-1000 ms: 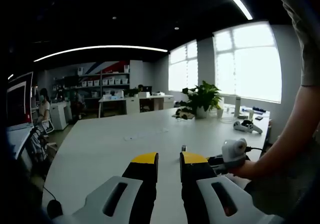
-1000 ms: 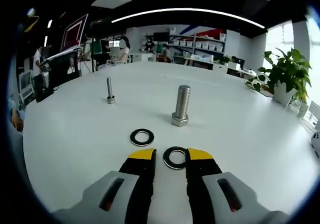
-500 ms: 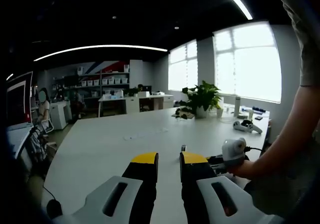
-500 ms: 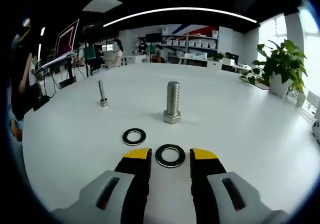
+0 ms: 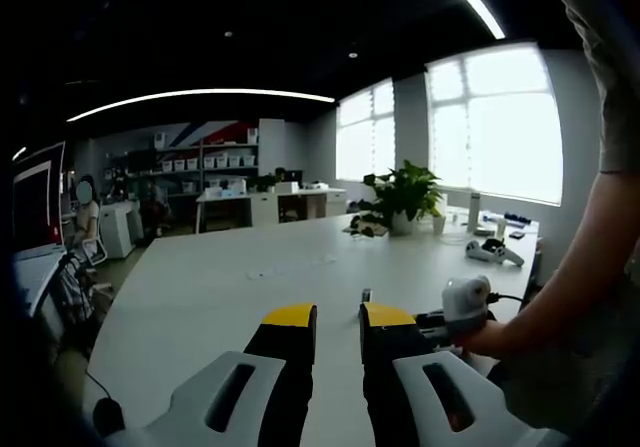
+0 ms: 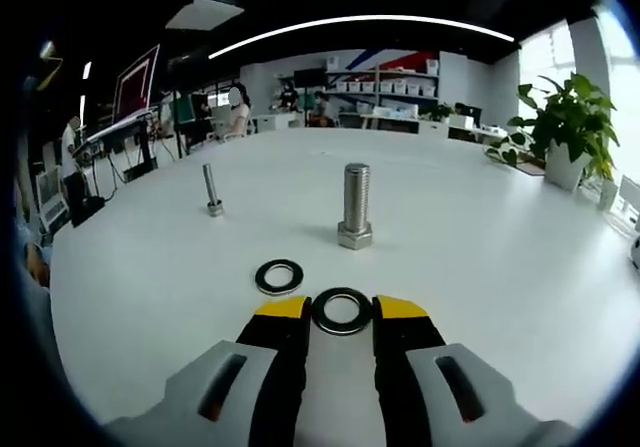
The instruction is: Place the washer onto the threaded stud by aligning its center hole with the stud, sliding it down to the base, and recovering from edge contact or off-axis alignment until the washer reaches the visible bottom stop.
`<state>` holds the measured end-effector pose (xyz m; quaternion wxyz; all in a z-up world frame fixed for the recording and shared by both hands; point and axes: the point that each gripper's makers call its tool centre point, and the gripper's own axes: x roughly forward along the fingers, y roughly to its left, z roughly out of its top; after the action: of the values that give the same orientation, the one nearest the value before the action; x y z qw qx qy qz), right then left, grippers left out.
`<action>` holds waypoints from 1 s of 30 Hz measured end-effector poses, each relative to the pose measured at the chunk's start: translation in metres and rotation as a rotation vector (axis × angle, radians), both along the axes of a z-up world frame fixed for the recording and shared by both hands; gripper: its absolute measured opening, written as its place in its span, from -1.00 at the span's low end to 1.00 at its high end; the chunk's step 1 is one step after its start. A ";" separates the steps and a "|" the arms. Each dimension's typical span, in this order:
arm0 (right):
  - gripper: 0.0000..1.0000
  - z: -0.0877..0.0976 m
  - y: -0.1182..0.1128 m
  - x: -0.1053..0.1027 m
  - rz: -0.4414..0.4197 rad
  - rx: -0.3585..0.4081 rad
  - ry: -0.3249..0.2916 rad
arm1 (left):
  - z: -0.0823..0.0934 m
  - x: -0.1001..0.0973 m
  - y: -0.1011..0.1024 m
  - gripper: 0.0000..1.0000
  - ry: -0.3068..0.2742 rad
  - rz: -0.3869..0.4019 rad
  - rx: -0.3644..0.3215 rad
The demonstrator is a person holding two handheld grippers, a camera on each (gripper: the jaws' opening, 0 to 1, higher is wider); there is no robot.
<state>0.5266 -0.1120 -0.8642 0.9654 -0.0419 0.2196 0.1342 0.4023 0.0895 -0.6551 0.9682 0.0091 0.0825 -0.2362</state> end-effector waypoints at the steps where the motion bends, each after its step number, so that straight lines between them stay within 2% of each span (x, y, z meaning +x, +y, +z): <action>1: -0.48 0.000 0.001 0.000 0.004 -0.001 -0.001 | 0.000 0.000 0.000 -0.70 -0.001 0.000 0.001; 5: -0.47 0.000 0.001 0.001 0.001 -0.004 -0.002 | 0.000 0.000 -0.001 -0.70 0.000 -0.002 0.003; 9: -0.33 -0.002 -0.007 0.003 -0.025 -0.003 0.008 | 0.000 0.000 -0.001 -0.70 0.001 -0.003 0.003; 14: -0.37 -0.004 -0.009 0.005 -0.020 0.002 0.008 | 0.000 0.000 -0.001 -0.70 0.001 -0.002 0.002; 17: -0.47 -0.004 -0.007 0.006 -0.012 0.002 0.005 | -0.001 0.000 -0.001 -0.70 0.004 -0.005 0.001; 30: -0.49 -0.002 0.002 0.009 0.009 -0.017 0.006 | -0.002 0.000 -0.002 -0.70 0.008 -0.005 0.008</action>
<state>0.5353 -0.1101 -0.8664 0.9637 -0.0509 0.2236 0.1370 0.4024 0.0879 -0.6570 0.9672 0.0121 0.0871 -0.2384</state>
